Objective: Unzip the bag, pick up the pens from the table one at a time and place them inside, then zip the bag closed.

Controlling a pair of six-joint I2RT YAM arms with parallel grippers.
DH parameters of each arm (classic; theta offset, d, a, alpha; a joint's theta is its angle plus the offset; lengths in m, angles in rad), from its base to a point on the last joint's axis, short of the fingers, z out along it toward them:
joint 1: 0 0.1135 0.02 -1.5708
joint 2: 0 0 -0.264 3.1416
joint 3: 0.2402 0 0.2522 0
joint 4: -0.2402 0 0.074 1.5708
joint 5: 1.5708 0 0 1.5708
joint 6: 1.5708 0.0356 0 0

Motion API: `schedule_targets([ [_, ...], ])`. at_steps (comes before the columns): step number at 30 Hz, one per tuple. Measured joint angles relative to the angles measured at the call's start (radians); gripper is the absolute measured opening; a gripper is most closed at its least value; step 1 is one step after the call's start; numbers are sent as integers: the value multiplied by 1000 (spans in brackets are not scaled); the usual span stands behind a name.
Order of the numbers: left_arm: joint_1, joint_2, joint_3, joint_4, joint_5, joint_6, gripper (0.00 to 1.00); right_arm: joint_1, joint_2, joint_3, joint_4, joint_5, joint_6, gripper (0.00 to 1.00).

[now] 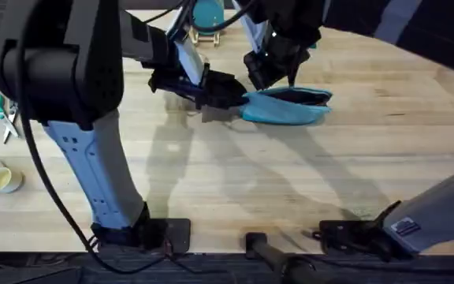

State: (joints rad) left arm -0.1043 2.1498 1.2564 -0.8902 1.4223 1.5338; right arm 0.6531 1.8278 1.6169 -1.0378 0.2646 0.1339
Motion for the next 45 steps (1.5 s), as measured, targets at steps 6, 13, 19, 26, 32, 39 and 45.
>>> schedule_targets([
  [6, 0, 0, 0, 0, 2, 0, 43, -25, 0, 0, 1, -20, 6, 30],
  [13, -2, 0, 0, 0, 3, 0, 43, -38, 0, 0, -8, -34, -45, 31],
  [19, -4, 0, 0, 0, 3, 0, 43, -43, 0, 0, -28, -37, -142, 32],
  [26, -4, 0, 0, 1, 3, 0, 43, -81, 0, 2, -39, -37, -181, 32],
  [32, -4, 0, 0, 1, 5, 0, 43, -112, 0, 2, -40, -50, -191, 33],
  [39, -4, 0, 0, 1, 6, 0, 43, -140, 0, 2, -40, -71, -194, 33],
  [45, -4, 0, 0, 2, 6, 0, 43, -171, 0, 2, -32, -117, -182, 33],
])
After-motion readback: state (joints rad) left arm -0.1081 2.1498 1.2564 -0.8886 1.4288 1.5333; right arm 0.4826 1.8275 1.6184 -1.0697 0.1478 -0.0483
